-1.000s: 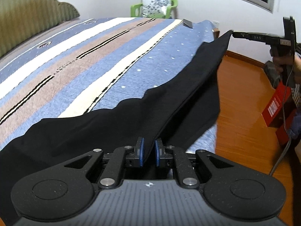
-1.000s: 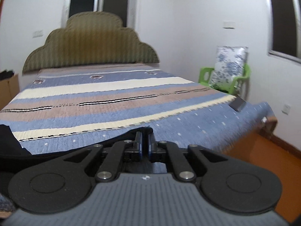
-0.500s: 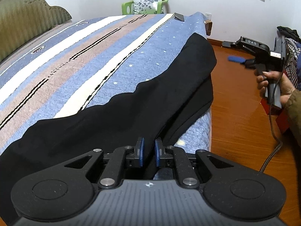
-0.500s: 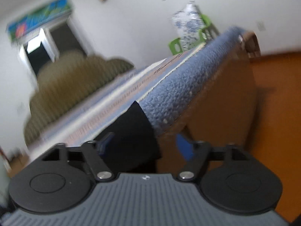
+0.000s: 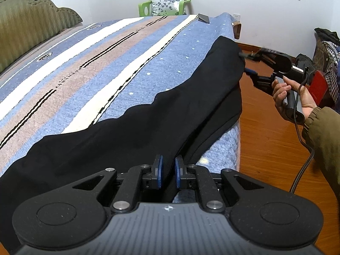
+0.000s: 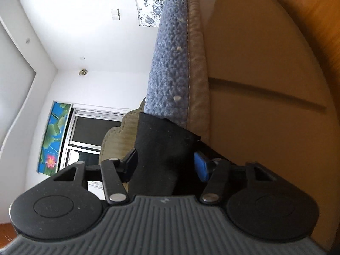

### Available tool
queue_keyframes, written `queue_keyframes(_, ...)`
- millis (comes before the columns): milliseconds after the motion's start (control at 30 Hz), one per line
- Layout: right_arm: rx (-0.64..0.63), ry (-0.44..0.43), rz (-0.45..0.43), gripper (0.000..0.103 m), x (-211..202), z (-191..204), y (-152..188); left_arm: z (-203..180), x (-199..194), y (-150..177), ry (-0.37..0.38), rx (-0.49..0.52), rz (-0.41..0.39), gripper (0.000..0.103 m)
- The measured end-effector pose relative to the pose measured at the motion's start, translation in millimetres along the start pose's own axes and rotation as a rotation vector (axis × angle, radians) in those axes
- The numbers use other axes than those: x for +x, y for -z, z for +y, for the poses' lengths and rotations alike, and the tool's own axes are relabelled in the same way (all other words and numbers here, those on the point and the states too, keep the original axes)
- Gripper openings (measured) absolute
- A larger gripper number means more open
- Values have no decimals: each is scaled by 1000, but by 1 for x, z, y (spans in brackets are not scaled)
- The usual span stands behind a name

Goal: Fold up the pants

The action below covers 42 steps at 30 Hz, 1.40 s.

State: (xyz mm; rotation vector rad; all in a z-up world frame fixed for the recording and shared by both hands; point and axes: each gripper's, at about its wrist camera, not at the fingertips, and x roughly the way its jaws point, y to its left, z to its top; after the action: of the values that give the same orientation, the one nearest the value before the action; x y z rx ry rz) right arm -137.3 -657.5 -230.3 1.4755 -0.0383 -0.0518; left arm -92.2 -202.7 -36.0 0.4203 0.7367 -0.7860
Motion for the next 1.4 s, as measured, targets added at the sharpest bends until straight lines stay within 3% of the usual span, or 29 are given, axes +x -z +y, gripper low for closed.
queue_keyframes(33, 8, 5, -3, 35, 0, -1, 0, 0, 0, 0, -1, -3, -1, 12)
queue_keyframes(67, 17, 17, -9, 15, 2, -1, 0, 1, 0, 0, -3, -6, -3, 12)
queue_keyframes(100, 21, 22, -17, 8, 3, -1, 0, 2, -1, 0, -8, -12, -8, 12)
queue_keyframes(500, -102, -37, -156, 5, -73, 59, 7, 7, -11, 2, 11, -21, -37, 12)
queue_keyframes(633, -74, 57, -148, 5, -76, 35, 8, 3, -5, 5, 14, 0, -5, 12)
queue_keyframes(667, -48, 84, -139, 9, -73, 22, 8, 2, -5, 5, 11, 4, -7, 12)
queue_keyframes(733, -37, 163, -133, 29, -70, 1, 10, 3, -8, 4, 11, 4, -16, 12)
queue_keyframes(767, -5, 201, -135, 57, -69, -12, 13, 4, -9, 4, 15, 1, -18, 12)
queue_keyframes(800, 51, 188, -132, 80, -69, -25, 18, 6, -10, 4, 19, -5, -18, 12)
queue_keyframes(900, 232, 35, -138, 103, -68, -59, 42, 6, -12, 2, 22, -9, -16, 12)
queue_keyframes(967, 315, -22, -155, 103, -64, -75, 57, 5, -15, 3, 13, 1, -22, 12)
queue_keyframes(1133, 362, -29, -71, 103, -36, -87, 75, 3, -24, 2, -10, 21, -39, 12)
queue_keyframes(1233, 380, -99, -112, 103, -26, -84, 74, 0, -26, 2, -20, 34, -42, 12)
queue_keyframes(1333, 351, -88, -124, 102, -14, -75, 67, -5, -29, 2, -26, 63, -44, 12)
queue_keyframes(1400, 324, -79, -113, 84, -7, -69, 60, -8, -32, 2, -23, 85, -52, 12)
